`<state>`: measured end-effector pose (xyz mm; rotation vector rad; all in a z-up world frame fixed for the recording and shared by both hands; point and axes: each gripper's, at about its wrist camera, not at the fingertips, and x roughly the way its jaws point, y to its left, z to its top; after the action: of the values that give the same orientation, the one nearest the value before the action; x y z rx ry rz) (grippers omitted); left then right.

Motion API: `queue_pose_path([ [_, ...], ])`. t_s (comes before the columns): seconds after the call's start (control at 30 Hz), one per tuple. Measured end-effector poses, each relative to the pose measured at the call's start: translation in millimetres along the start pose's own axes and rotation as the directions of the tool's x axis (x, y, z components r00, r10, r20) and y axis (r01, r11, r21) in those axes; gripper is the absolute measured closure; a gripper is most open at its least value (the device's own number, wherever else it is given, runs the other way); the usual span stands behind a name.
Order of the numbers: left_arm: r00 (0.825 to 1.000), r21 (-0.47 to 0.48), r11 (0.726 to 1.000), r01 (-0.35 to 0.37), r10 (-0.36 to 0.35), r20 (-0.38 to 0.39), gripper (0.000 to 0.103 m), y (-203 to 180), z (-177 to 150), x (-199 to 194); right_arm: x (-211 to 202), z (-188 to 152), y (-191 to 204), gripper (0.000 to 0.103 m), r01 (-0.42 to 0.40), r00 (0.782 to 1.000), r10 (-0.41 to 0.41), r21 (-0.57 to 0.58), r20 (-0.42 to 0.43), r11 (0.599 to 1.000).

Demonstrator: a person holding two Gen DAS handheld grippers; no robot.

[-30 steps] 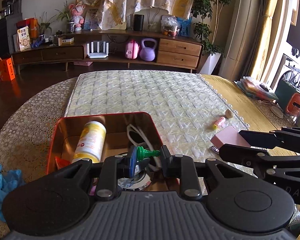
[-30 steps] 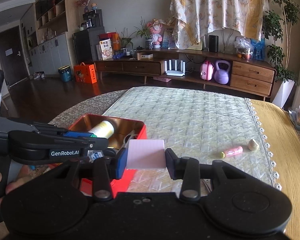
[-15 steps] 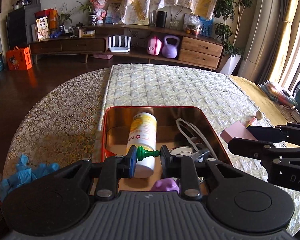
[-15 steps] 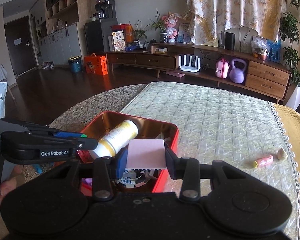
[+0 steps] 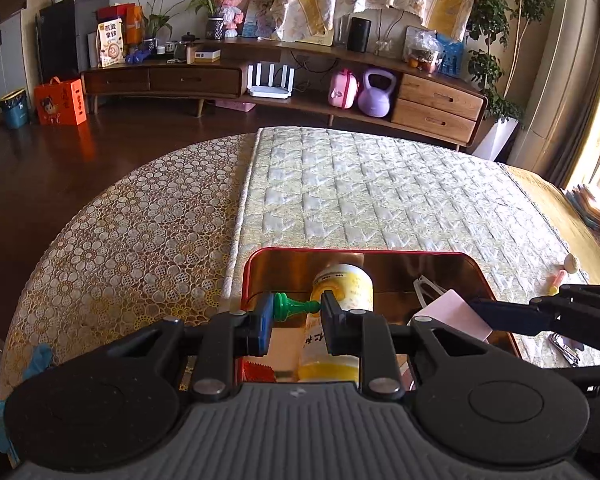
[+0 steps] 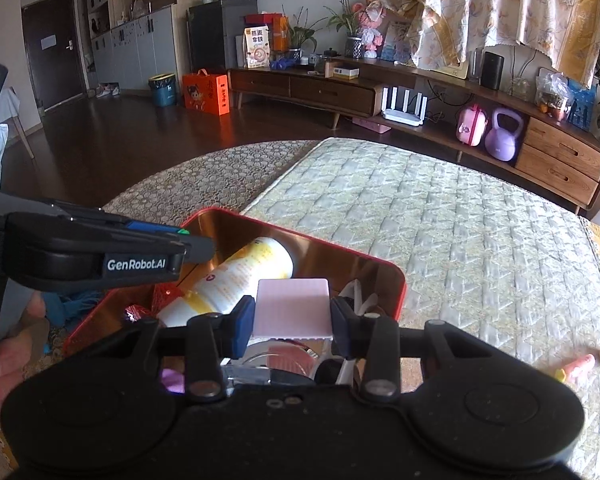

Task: Organize rigid objects
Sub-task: 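Lower the stamp into the box and open the left tool while the right tool releases the pad, then withdraw both tools from the box toward the remaining items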

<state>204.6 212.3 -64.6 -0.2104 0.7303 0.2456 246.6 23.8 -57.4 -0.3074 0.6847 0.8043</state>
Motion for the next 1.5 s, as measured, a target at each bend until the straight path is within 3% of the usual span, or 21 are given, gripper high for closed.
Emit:
queue_pose_path([
  [0.53,1.000,0.007,1.000,-0.011,0.011,-0.029,0.079,-2.5,-1.1,23.6,14.9,-4.9,1.5,0.062,-0.006,0.999,0.007,0.022,-0.046,1.000],
  [1.1,0.998,0.004,0.999,-0.035,0.035,-0.055,0.078,-5.9,-8.4,8.5,-24.5,-8.9,0.9,0.057,-0.015,1.000,0.014,0.058,0.021,0.998],
  [1.2,0.999,-0.003,1.000,-0.024,0.024,-0.042,0.070,-7.1,-10.1,-2.3,-37.4,-13.5,-0.2,0.054,-0.028,0.999,0.026,0.079,0.037,0.996],
  [1.27,0.999,-0.007,1.000,-0.014,0.014,-0.031,0.049,-7.9,-11.2,-10.2,-44.9,-16.3,-0.6,0.053,-0.032,0.999,0.028,0.086,0.047,0.996],
  [1.5,1.000,0.019,1.000,0.013,-0.013,0.009,0.047,-17.2,-9.1,-45.2,-80.7,-27.2,-4.1,0.046,-0.021,0.996,0.010,0.125,0.090,0.992],
])
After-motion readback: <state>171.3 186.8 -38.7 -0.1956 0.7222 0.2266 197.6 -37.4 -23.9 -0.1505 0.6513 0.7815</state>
